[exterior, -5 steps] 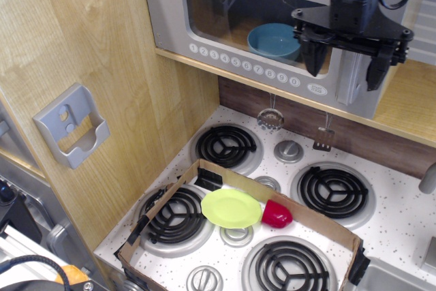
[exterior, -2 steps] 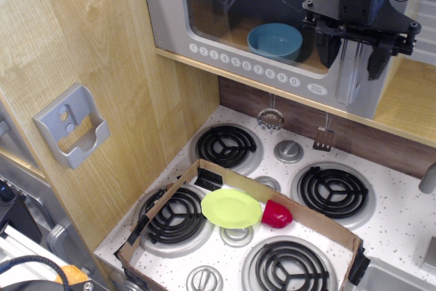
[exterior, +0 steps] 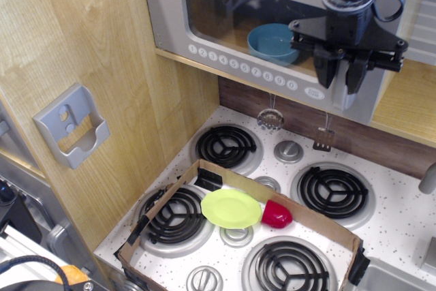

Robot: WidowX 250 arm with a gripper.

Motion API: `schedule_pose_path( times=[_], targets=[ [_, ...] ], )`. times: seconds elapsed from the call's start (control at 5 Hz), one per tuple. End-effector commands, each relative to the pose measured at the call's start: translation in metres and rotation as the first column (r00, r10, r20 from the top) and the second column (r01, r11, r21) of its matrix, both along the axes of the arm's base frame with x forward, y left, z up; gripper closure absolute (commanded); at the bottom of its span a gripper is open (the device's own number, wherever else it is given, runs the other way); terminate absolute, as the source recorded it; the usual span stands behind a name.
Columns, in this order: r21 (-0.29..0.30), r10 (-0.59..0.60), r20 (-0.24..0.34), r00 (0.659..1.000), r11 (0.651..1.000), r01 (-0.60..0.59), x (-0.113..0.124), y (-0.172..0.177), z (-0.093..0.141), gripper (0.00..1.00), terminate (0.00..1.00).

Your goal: Open microwave

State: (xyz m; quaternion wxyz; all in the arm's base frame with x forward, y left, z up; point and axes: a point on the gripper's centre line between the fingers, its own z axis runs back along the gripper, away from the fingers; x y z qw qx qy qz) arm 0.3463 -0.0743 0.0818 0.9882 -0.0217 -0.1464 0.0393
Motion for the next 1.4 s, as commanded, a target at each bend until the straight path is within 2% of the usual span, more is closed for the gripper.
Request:
schedule_pose_path(
  times=[0.0, 0.2, 0.4, 0.6, 0.8, 1.0, 1.2],
  targets=[
    [-0.016, 0.134, -0.083, 0.988, 0.991, -0.136, -0.057, -0.009, -0.001, 1.00, 0.00],
    [0.003, 0.217, -0.072, 0.973, 0.976, -0.218, -0.085, -0.027, -0.008, 0.00, 0.00],
    [-0.025, 0.301, -0.044, 0.953, 0.953, -0.302, -0.098, -0.068, -0.029, 0.00, 0.00],
    [-0.051, 0.276, -0.036, 0.961, 0.959, -0.277, -0.099, -0.103, -0.041, 0.00, 0.00],
    [-0.012, 0.100, -0.007, 0.995, 0.995, -0.100, -0.083, -0.125, -0.042, 0.00, 0.00],
    [0.041, -0.027, 0.005, 1.000, 0.999, 0.027, -0.059, -0.137, -0.031, 0.00, 0.00],
    [0.045, -0.153, 0.018, 0.988, 0.987, 0.152, -0.035, -0.135, -0.024, 0.00, 0.00]
  ],
)
